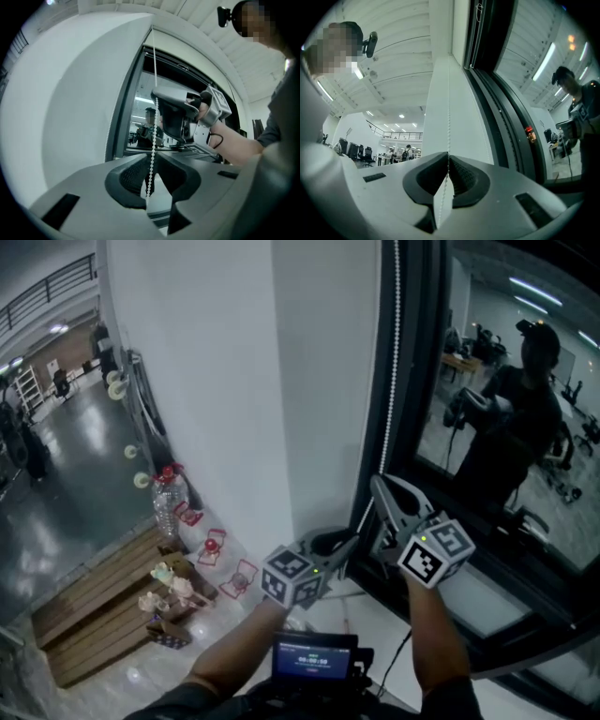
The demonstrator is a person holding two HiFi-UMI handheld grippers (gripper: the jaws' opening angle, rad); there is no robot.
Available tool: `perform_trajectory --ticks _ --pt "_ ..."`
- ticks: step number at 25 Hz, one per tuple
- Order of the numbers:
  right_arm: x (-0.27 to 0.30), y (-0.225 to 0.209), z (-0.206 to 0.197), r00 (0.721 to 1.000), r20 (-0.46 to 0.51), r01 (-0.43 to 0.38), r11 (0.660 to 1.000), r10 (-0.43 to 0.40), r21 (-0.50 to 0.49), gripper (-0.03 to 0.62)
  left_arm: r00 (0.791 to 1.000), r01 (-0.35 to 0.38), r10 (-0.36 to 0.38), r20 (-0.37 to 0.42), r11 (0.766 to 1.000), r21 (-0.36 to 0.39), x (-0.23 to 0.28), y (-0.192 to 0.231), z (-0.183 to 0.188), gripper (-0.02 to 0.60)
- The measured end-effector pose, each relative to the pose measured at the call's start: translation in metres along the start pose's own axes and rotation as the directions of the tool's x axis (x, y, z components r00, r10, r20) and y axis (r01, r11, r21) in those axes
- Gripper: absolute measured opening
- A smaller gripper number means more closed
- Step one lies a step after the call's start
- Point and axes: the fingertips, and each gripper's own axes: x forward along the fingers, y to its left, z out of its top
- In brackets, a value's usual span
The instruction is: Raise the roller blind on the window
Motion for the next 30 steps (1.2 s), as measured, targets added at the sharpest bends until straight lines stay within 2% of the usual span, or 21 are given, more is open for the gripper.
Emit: perform_trajectory --ticks 1,3,5,9,12,14,17,20,22,25,30 --pt "0.001 -0.002 0.0 1.0 -0.002 0.002 1.0 -0.002 0.001 0.008 1.0 -0.016 0.016 0.011 1.0 -0.004 -0.005 0.006 0.005 0.082" --pt "0.003 -0.002 -0.001 1.0 -0.007 -0.001 1.0 0.001 0.001 0.008 0.998 -0.026 0.026 0.057 1.0 0.001 -0.015 0.009 0.028 0.086" --pt "0.006 -0.002 -0.003 1.0 -0.008 -0.006 1.0 0.007 0.004 0.008 0.992 -0.007 0.005 0.129 1.0 0.014 -0.022 0.003 0.064 0.086" --pt "0.008 -0.001 -0.007 1.0 -0.008 -0.013 1.0 0.013 0.011 0.008 0.965 0.002 -0.019 0.26 0.998 0.068 -0.025 -0.007 0.149 0.087" --pt "0.01 0.0 -0.006 1.0 -0.007 -0.018 1.0 0.018 0.008 0.008 0.953 -0.026 -0.006 0.302 0.994 0.104 -0.018 -0.002 0.195 0.086" --pt "0.012 0.002 -0.007 1.0 -0.01 -0.023 1.0 0.023 0.01 0.008 0.949 -0.017 -0.021 0.316 0.993 0.116 -0.012 -0.003 0.212 0.087" --pt "0.012 0.004 -0.009 0.999 -0.014 -0.03 0.999 0.031 0.014 0.008 0.947 0.018 -0.059 0.315 0.991 0.132 -0.001 -0.01 0.222 0.089" --pt "0.012 0.006 -0.008 0.999 -0.014 -0.038 0.999 0.038 0.009 0.008 0.963 -0.003 -0.04 0.265 0.988 0.157 0.015 -0.006 0.214 0.087" --pt "0.013 0.008 -0.009 0.999 -0.016 -0.044 0.999 0.044 0.009 0.008 0.97 -0.015 -0.024 0.244 0.987 0.158 0.021 -0.001 0.205 0.038" --pt "0.013 0.008 -0.011 0.999 -0.018 -0.048 0.999 0.048 0.017 0.008 0.966 0.009 -0.048 0.253 0.988 0.152 0.023 -0.003 0.2 0.012" --pt "0.012 0.01 -0.011 0.998 -0.014 -0.053 0.998 0.054 0.019 0.008 0.969 0.018 -0.067 0.237 0.979 0.204 0.021 -0.007 0.2 0.006"
